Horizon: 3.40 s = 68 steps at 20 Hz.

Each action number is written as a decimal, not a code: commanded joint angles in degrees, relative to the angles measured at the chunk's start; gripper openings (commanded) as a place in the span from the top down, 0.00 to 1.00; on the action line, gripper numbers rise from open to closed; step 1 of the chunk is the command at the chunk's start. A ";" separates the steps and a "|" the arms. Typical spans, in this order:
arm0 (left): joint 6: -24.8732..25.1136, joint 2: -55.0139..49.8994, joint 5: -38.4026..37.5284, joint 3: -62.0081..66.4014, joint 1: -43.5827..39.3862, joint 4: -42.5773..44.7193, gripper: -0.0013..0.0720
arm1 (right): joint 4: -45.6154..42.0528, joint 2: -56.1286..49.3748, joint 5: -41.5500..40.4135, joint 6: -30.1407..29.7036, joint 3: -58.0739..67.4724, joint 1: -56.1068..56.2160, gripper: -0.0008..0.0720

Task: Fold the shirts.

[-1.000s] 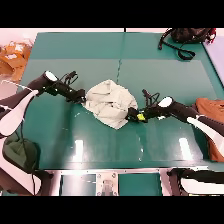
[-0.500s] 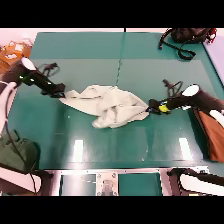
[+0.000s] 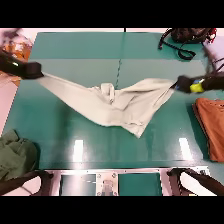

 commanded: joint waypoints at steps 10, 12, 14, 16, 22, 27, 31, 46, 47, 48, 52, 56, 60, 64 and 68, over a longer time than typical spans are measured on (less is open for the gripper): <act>-0.37 23.45 0.46 14.69 0.11 5.01 0.96 | -0.33 17.55 6.16 9.46 27.96 -0.44 0.96; -0.37 23.39 1.38 8.66 0.11 3.58 0.96 | 0.22 16.57 5.66 9.40 22.82 -0.42 0.96; -0.33 23.39 4.48 -0.04 0.11 1.73 0.96 | 1.27 13.44 3.04 8.94 16.98 -0.37 0.96; 0.09 23.39 8.50 -10.47 0.11 -1.38 0.96 | 3.56 8.63 -0.46 7.13 11.50 -0.37 0.96; 9.25 23.39 27.32 -45.81 0.11 -22.32 0.96 | 7.93 -17.20 -11.23 -0.13 1.01 4.31 0.95; 10.19 23.39 33.62 -62.03 0.11 -25.75 0.96 | 8.09 -32.83 -14.82 -0.11 1.75 7.37 0.94; 10.34 23.39 33.99 -62.40 0.11 -25.75 0.96 | 6.43 -29.97 -6.08 0.39 7.54 1.46 0.60; 12.26 23.39 34.03 -62.40 0.11 -25.31 0.96 | 11.15 -12.09 -15.45 -1.62 -35.10 -5.99 0.43; 12.26 23.39 33.77 -62.40 0.11 -25.31 0.96 | 11.37 -12.76 -15.80 -1.62 -35.08 -4.68 0.43; 12.17 23.39 33.73 -62.40 0.11 -25.31 0.96 | 12.13 -13.18 -16.31 -1.64 -35.08 -3.32 0.43; 12.09 23.39 32.39 -61.07 0.11 -25.33 0.96 | 17.53 -13.31 -16.94 -5.42 -35.04 0.22 0.59; 12.09 23.39 27.65 -53.55 0.11 -23.30 0.96 | 20.02 -12.63 -9.60 -10.21 -29.51 -0.11 0.96; 12.04 23.39 19.06 -34.42 0.11 -20.17 0.96 | 20.09 -4.70 0.09 -6.88 -9.18 -3.23 0.96; 11.93 23.41 14.05 -8.79 0.11 -20.17 0.96 | 20.04 5.97 0.72 -2.89 16.55 -7.85 0.96; 11.82 23.41 11.50 16.20 0.11 -20.17 0.96 | 19.89 13.51 -2.23 -0.85 35.08 -13.73 0.96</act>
